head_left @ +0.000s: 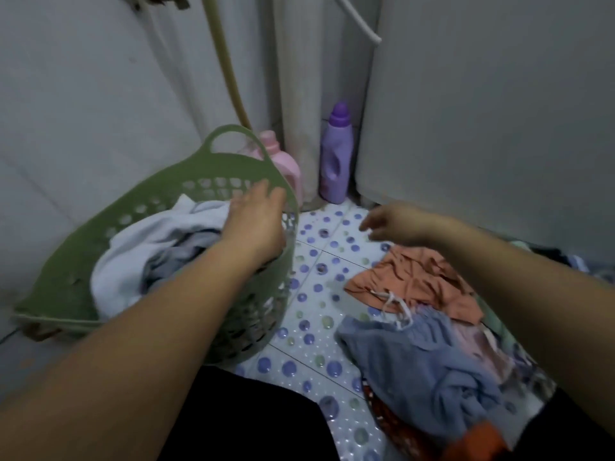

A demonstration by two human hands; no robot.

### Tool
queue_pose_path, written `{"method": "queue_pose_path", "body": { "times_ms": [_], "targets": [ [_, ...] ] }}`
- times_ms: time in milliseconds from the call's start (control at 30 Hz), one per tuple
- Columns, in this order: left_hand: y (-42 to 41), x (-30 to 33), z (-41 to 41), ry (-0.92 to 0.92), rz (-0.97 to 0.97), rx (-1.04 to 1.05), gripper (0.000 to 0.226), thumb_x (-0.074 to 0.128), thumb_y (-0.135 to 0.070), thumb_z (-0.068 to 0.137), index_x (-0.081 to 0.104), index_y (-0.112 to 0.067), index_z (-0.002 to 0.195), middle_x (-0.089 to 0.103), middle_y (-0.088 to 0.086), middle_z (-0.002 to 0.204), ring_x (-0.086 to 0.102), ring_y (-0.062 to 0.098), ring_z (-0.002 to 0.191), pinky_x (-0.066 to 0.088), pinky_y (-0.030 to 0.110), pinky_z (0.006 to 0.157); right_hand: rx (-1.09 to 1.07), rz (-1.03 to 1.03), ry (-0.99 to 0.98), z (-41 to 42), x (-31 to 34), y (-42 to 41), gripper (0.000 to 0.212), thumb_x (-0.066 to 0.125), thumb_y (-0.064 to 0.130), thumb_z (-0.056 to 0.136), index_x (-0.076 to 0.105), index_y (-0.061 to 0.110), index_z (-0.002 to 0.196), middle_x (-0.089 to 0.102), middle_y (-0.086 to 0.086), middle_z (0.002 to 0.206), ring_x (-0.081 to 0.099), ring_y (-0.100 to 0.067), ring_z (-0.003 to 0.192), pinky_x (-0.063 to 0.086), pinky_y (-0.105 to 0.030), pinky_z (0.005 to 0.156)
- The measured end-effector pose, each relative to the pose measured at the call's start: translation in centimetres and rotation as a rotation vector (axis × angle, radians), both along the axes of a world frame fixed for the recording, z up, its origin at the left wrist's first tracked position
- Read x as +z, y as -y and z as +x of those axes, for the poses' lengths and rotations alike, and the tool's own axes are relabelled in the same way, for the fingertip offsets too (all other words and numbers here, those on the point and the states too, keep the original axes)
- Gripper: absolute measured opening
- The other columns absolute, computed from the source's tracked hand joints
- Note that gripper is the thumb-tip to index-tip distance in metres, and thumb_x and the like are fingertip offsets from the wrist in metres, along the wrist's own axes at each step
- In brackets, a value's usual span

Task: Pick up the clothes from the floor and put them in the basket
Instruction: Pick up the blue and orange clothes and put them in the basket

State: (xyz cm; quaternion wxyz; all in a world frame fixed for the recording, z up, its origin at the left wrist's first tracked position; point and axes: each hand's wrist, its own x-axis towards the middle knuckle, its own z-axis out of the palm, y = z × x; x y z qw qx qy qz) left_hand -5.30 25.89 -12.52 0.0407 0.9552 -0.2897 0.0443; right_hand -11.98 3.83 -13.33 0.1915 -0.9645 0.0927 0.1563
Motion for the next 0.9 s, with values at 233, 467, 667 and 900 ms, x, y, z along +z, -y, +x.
{"method": "queue_pose_path", "body": {
  "times_ms": [233,467,667,900],
  "targets": [
    [10.5,-8.2,-8.6,-0.379,0.054,-0.268,0.060,0.050,-0.010,0.087,0.033,-0.024,0.142,0.030,0.008,0.150,0.028,0.026,0.140,0.015,0.051,0.117,-0.078,-0.134,-0.485,-11.8,-11.4,5.3,0.057,0.064,0.023,0.086,0.044,0.015,0.139,0.046,-0.010,0.143,0.050,-0.027,0.126,0.041,-0.031,0.100],
    [12.8,-15.3,-12.7,-0.634,0.284,-0.462,0.069,0.054,-0.013,0.088,0.023,-0.023,0.148,0.032,0.007,0.151,0.028,0.025,0.141,0.018,0.047,0.116,-0.442,0.022,-0.420,-18.3,-19.0,6.2,0.107,0.073,0.030,0.075,-0.001,0.019,0.151,0.036,-0.019,0.142,0.043,-0.034,0.129,0.041,-0.037,0.099],
    [12.4,-19.9,-13.4,-0.730,0.431,-0.380,0.107,0.071,-0.034,0.077,-0.007,-0.033,0.151,0.020,0.010,0.156,0.026,0.029,0.143,0.028,0.050,0.113,-0.331,-0.009,-0.509,-17.8,-20.4,5.9,0.037,0.062,0.023,0.086,0.059,0.013,0.121,0.056,-0.006,0.090,0.053,-0.023,0.094,0.043,-0.032,0.080],
    [12.1,-22.9,-16.1,-0.743,0.527,-0.289,0.092,0.061,-0.026,0.088,-0.004,-0.024,0.152,0.052,0.014,0.136,0.056,0.030,0.118,0.045,0.040,0.097,-0.550,0.220,-0.189,-17.8,-19.6,7.4,0.010,0.057,0.019,0.089,0.060,0.014,0.097,0.061,-0.012,0.109,0.057,-0.028,0.103,0.040,-0.029,0.075]
  ]
}}
